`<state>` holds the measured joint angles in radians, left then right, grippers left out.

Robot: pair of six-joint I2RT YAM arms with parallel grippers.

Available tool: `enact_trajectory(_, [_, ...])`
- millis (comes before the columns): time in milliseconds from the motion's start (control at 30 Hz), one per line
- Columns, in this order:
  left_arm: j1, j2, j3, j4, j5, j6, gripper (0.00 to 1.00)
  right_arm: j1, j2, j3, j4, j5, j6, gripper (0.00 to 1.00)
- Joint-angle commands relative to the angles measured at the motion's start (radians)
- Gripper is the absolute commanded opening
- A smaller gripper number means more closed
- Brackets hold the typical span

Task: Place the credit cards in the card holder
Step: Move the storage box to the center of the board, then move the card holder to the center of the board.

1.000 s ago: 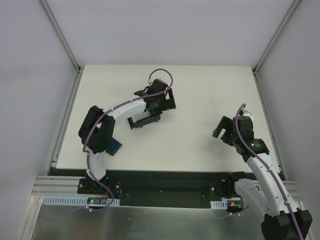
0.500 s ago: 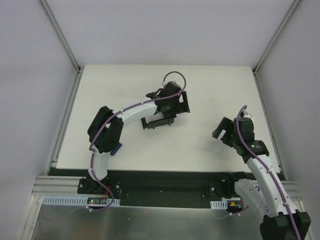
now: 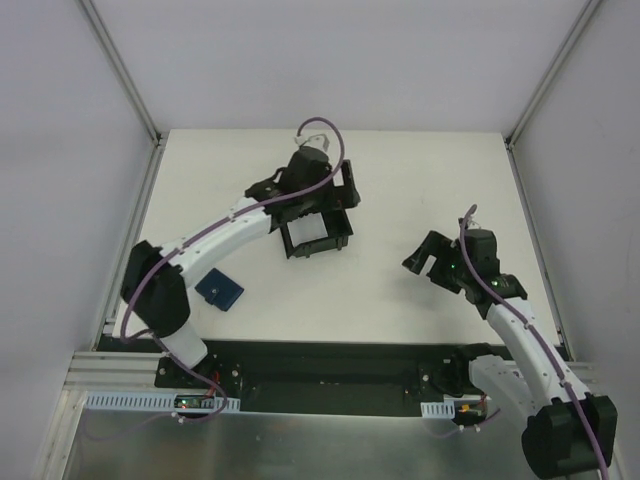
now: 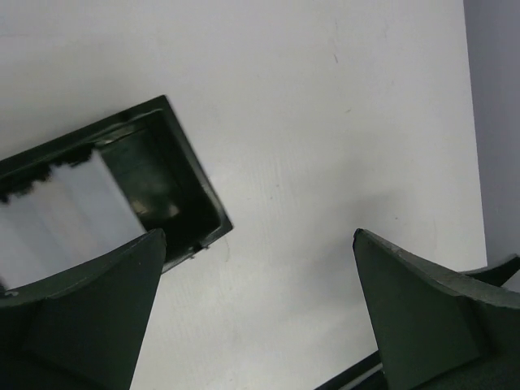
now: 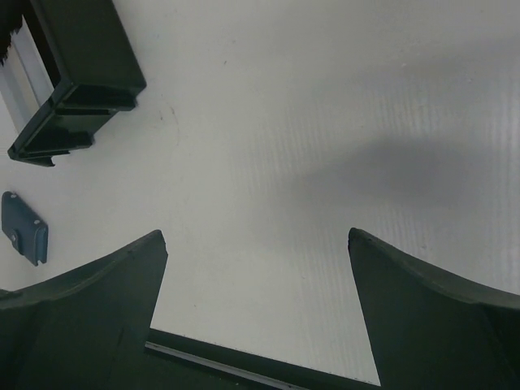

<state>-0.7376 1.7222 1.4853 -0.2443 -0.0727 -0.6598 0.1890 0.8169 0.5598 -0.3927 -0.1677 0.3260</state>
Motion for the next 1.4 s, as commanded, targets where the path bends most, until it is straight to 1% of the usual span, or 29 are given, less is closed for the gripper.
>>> enact_trajectory(0, [0.113, -0.203, -0.205, -0.053, -0.082, 0.049, 0.99, 0.064, 0.051, 0.023, 0.084, -0.075, 0.021, 0.96])
enact_trajectory(133, [0.211, -0.419, -0.435, -0.215, -0.212, -0.041, 0.99, 0.183, 0.096, 0.048, 0.080, 0.002, 0.044, 0.96])
enact_trajectory(200, [0.228, -0.543, -0.537, -0.356, -0.304, -0.154, 0.99, 0.234, 0.113, 0.051, 0.080, 0.031, 0.048, 0.96])
enact_trajectory(267, [0.237, -0.633, -0.623, -0.456, -0.381, -0.249, 0.99, 0.279, 0.131, 0.060, 0.074, 0.054, 0.054, 0.96])
enact_trajectory(300, [0.248, -0.665, -0.663, -0.476, -0.406, -0.282, 0.99, 0.296, 0.142, 0.061, 0.077, 0.056, 0.061, 0.96])
enact_trajectory(333, [0.276, -0.694, -0.704, -0.481, -0.400, -0.279, 0.99, 0.311, 0.148, 0.058, 0.095, 0.051, 0.071, 0.96])
enact_trajectory(367, [0.332, -0.713, -0.730, -0.483, -0.379, -0.262, 0.99, 0.329, 0.165, 0.055, 0.116, 0.040, 0.091, 0.96])
enact_trajectory(433, [0.417, -0.724, -0.763, -0.490, -0.311, -0.224, 0.99, 0.377, 0.200, 0.054, 0.181, 0.030, 0.126, 0.96])
enact_trajectory(467, [0.449, -0.727, -0.775, -0.495, -0.306, -0.213, 0.99, 0.403, 0.235, 0.066, 0.213, 0.036, 0.139, 0.96])
enact_trajectory(633, [0.576, -0.743, -0.797, -0.492, -0.280, -0.149, 0.99, 0.492, 0.425, 0.201, 0.236, 0.072, 0.151, 0.96])
enact_trajectory(667, [0.602, -0.737, -0.795, -0.477, -0.271, -0.121, 0.99, 0.507, 0.457, 0.221, 0.250, 0.083, 0.156, 0.96])
enact_trajectory(733, [0.668, -0.704, -0.787, -0.438, -0.198, -0.049, 0.99, 0.539, 0.527, 0.265, 0.290, 0.092, 0.166, 0.96])
enact_trajectory(800, [0.707, -0.650, -0.766, -0.432, -0.171, -0.011, 0.99, 0.566, 0.599, 0.311, 0.313, 0.112, 0.189, 0.96])
enact_trajectory(833, [0.714, -0.629, -0.760, -0.426, -0.159, 0.003, 0.99, 0.578, 0.632, 0.333, 0.331, 0.114, 0.197, 0.96])
enact_trajectory(933, [0.730, -0.566, -0.746, -0.386, -0.040, 0.006, 0.99, 0.607, 0.750, 0.426, 0.337, 0.148, 0.216, 0.96])
enact_trajectory(1133, [0.730, -0.487, -0.741, -0.351, -0.048, 0.012, 0.99, 0.618, 0.910, 0.564, 0.347, 0.146, 0.243, 0.96])
enact_trajectory(1300, [0.730, -0.473, -0.783, -0.317, -0.009, 0.017, 0.99, 0.612, 0.981, 0.640, 0.344, 0.162, 0.217, 0.96])
enact_trajectory(1367, [0.730, -0.474, -0.807, -0.299, 0.028, 0.006, 0.99, 0.603, 1.002, 0.663, 0.345, 0.198, 0.205, 0.96])
